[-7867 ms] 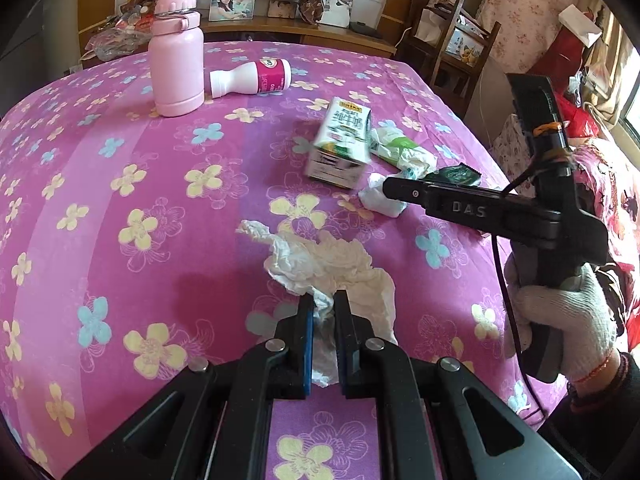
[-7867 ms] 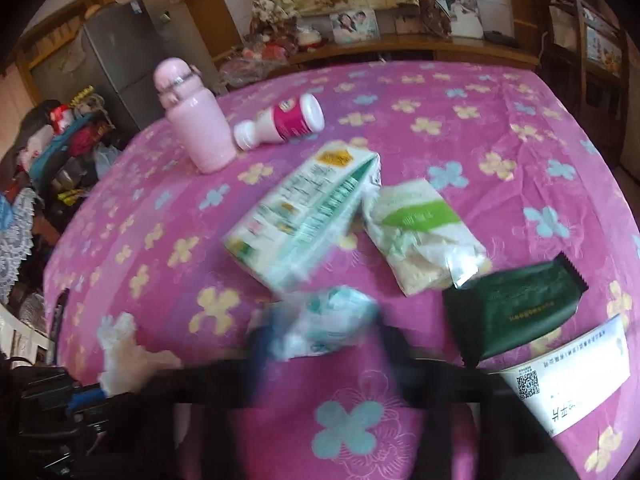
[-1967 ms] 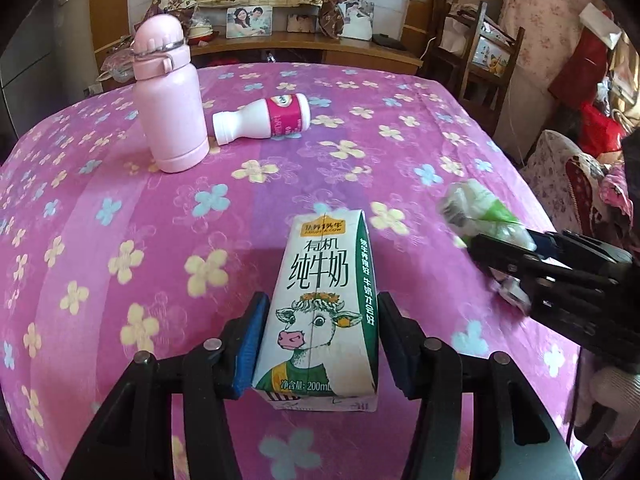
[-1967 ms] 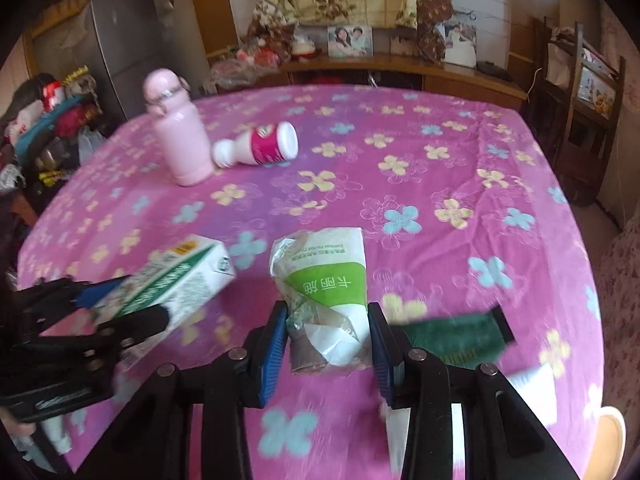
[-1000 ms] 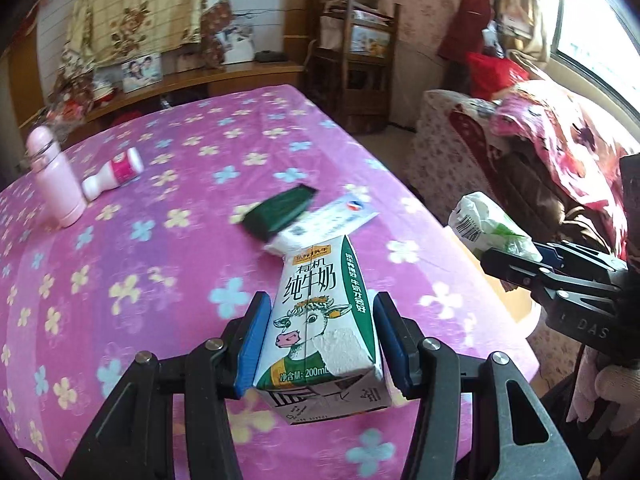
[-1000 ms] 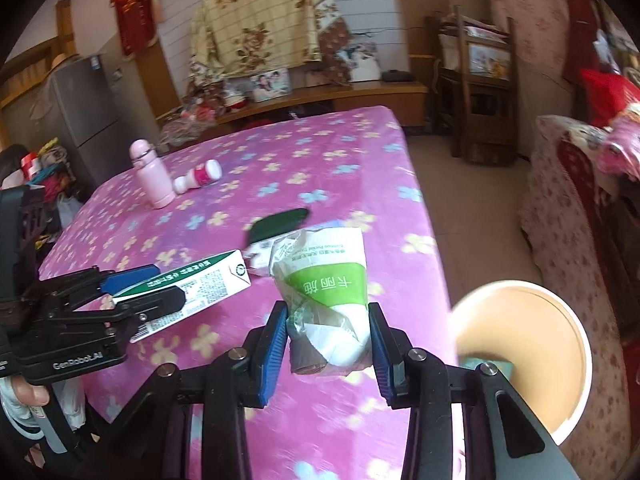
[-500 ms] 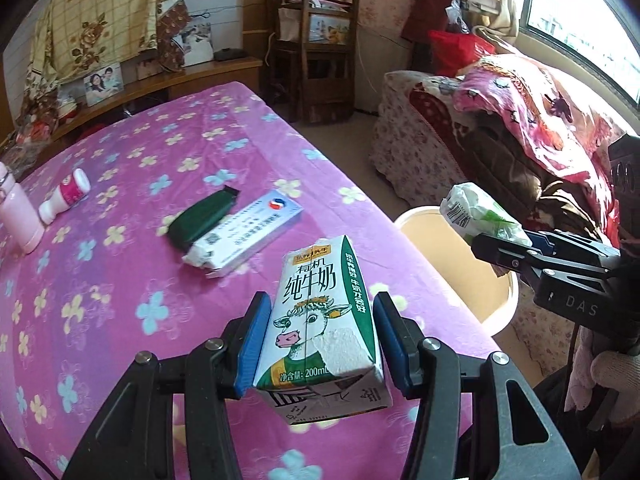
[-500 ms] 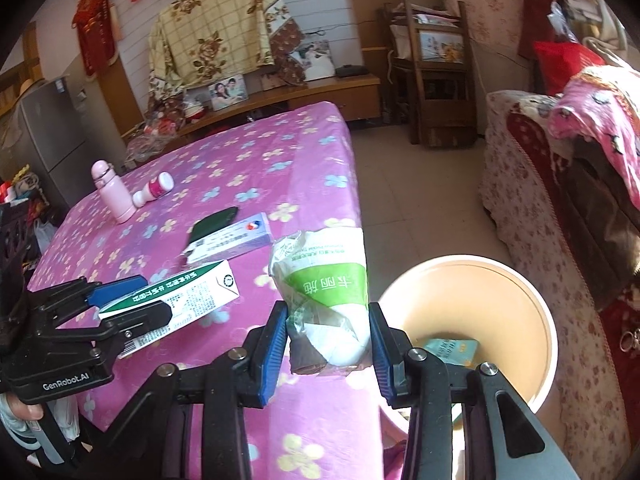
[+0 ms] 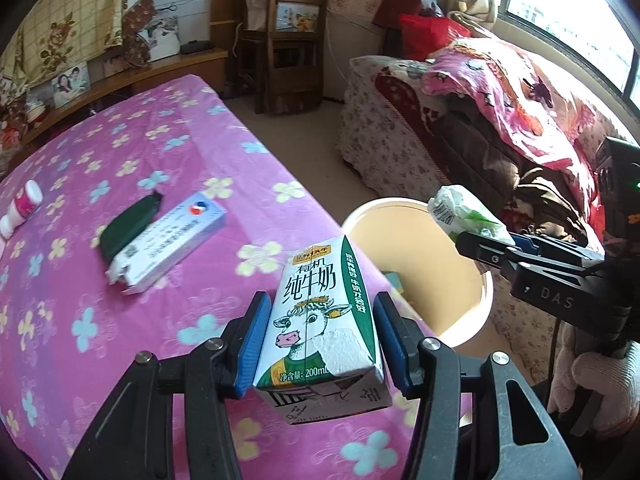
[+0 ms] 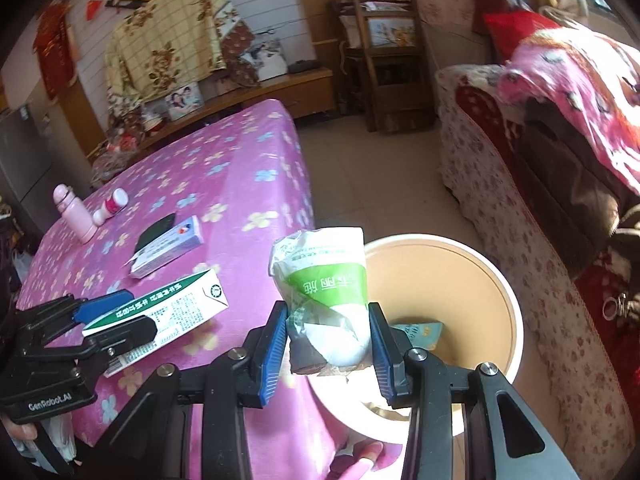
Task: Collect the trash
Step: 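Carry the pack and milk carton over the bin and open both tools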
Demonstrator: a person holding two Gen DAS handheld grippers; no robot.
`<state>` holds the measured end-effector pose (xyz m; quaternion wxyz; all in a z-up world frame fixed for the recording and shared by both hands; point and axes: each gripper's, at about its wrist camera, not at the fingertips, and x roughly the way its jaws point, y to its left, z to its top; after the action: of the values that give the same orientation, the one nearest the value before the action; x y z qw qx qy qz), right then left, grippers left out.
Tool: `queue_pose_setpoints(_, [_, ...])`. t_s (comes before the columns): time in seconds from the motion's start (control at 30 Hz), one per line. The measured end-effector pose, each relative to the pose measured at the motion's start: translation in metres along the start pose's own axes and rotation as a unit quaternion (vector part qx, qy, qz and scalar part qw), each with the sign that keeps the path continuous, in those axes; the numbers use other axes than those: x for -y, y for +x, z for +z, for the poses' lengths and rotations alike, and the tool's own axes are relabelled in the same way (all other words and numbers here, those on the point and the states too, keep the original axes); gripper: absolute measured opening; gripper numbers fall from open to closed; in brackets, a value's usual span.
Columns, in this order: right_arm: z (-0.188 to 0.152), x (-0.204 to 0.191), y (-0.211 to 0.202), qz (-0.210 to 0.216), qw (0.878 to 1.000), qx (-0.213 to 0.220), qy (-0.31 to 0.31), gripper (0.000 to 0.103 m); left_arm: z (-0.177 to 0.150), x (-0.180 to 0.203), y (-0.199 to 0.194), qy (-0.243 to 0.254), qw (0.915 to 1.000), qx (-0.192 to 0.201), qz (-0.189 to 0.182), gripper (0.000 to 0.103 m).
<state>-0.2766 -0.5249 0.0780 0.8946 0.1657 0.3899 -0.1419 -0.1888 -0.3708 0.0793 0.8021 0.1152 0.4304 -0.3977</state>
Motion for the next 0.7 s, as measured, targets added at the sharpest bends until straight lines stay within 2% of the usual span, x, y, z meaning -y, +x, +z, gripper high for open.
queue_pose_setpoints(0.2, [-0.004,0.028,0.008,-0.026,0.999,-0.006,0.038,0.041,0.008,0.019,0.013,0.005,0.9999,-0.002,-0.013,0.055])
queue_pose_setpoints(0.43, [-0.007,0.056,0.008,-0.023,0.995,-0.01,0.092,0.041,0.018,0.041,0.027,0.014,0.9996,-0.004,-0.025,0.055])
queue_pose_setpoints(0.7, [-0.007,0.065,0.009,-0.044,0.993,-0.01,0.109,0.044,0.024,0.058,0.048,0.018,0.9992,-0.014,-0.032,0.055])
